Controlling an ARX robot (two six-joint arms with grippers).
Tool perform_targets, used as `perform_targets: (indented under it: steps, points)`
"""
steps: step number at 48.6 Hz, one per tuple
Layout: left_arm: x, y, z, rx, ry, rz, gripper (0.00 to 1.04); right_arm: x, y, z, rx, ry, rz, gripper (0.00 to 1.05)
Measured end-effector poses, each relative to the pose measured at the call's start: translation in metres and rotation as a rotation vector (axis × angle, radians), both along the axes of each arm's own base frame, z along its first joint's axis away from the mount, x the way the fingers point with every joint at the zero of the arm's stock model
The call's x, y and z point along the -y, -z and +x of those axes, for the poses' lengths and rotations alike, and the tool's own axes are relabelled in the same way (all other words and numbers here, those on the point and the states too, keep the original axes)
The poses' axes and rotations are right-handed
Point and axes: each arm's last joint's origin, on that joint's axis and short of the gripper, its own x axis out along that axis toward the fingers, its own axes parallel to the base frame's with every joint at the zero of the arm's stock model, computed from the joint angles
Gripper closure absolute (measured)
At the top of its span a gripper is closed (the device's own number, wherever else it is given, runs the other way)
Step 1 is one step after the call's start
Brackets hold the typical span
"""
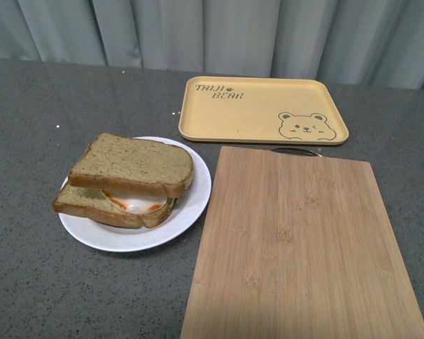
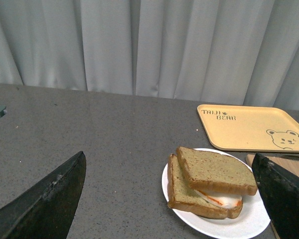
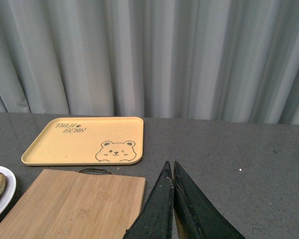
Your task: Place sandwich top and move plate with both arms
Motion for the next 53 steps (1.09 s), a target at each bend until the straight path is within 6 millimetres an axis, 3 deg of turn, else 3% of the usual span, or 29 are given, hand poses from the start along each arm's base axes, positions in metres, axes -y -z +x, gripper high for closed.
perform_targets:
  steps: [21,32,42,48,53]
  points:
    - [0.0,0.0,0.0,0.0,0.0,0.0,0.07,0.0,0.003,-0.012,-0.006,-0.003,-0.002,1.02]
    - [0.0,0.0,0.0,0.0,0.0,0.0,0.07,0.0,0.003,-0.012,-0.006,-0.003,-0.002,0.57]
    - [0.0,0.0,0.0,-0.015,-0.005,-0.006,0.07,0.0,0.003,-0.012,-0.006,-0.003,-0.002,0.27]
    - [0.001,0.007,0.004,-0.366,-0.084,-0.145,0.07,0.0,0.003,-0.012,-0.006,-0.003,-0.002,0.08]
    - [0.012,0.017,0.02,-0.513,-0.084,-0.305,0.07,0.0,0.003,-0.012,-0.006,-0.003,-0.002,0.1]
